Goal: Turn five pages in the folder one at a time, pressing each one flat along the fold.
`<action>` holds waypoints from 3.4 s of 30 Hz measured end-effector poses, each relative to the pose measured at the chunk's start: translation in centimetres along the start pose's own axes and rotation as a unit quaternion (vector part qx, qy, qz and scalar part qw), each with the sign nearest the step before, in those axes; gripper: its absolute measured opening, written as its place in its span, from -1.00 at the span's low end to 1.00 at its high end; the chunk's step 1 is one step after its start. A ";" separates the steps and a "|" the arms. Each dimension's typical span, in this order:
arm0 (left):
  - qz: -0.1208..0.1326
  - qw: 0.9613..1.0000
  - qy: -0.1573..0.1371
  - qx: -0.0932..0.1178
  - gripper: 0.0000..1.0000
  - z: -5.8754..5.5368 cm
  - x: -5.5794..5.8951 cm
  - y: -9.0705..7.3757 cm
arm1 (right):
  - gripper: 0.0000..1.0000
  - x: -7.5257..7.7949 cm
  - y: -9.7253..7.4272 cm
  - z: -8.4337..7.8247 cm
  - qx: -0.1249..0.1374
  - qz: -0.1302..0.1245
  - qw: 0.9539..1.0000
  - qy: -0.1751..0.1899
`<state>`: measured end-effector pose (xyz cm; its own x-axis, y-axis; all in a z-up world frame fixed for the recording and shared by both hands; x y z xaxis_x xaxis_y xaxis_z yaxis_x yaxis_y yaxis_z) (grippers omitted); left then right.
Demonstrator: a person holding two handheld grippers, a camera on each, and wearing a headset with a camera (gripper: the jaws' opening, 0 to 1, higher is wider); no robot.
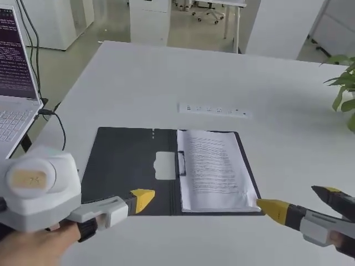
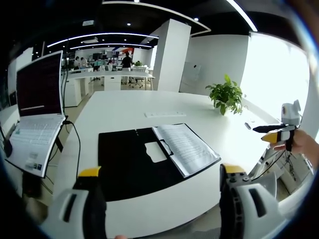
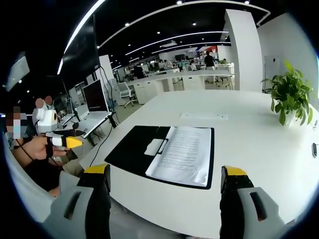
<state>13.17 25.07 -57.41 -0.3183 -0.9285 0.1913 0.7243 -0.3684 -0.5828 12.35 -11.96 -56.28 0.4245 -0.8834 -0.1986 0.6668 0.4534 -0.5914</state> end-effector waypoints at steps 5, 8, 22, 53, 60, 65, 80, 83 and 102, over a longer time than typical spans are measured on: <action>0.002 1.000 -0.001 0.000 0.91 -0.1 0.0 0.0 | 0.82 0.0 0.0 -0.2 -0.002 0.002 1.000 0.001; 0.003 1.000 -0.003 -0.001 0.90 -0.2 0.0 -0.1 | 0.82 0.0 0.1 -0.3 -0.002 0.002 1.000 0.001; 0.005 1.000 -0.005 -0.008 0.89 -0.7 -0.2 0.0 | 0.80 -0.5 0.6 -0.6 0.000 0.008 1.000 0.008; -0.014 0.999 0.016 -0.036 0.83 -1.1 1.1 2.3 | 0.78 0.4 1.5 -1.3 -0.005 0.012 1.000 0.019; -0.031 0.998 0.040 -0.043 0.79 -1.2 2.0 3.8 | 0.77 0.5 1.6 -1.7 -0.007 0.013 1.000 0.025; -0.049 0.995 0.069 -0.058 0.78 -1.1 3.1 5.7 | 0.77 0.5 1.7 -1.9 -0.008 0.014 1.000 0.027; -0.101 0.980 0.149 -0.083 0.78 -1.0 7.1 12.4 | 0.74 1.0 1.9 -2.5 -0.006 0.012 0.999 0.042; -0.114 0.977 0.157 -0.090 0.77 -1.0 8.2 14.0 | 0.73 1.0 2.1 -2.7 -0.006 0.012 0.999 0.046; -0.135 0.969 0.177 -0.102 0.63 -1.4 13.1 22.9 | 0.70 2.7 3.0 -3.9 -0.003 0.006 0.997 0.081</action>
<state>24.75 4.53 -69.42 -0.6961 -0.7114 0.0964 0.4601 -0.5452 -0.7008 13.09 -13.46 -61.68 0.3279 -0.8859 -0.3280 0.6592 0.4633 -0.5923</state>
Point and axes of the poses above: the centre of the closed fingertips' face, and the gripper's own axes: y roughly forward along the fingers, x roughly to its right, z roughly out of its top, the point moved 9 cm from there along -y, roughly backward along the fingers, and after that the axes turned 8 degrees about -x, right-handed, at the moved point
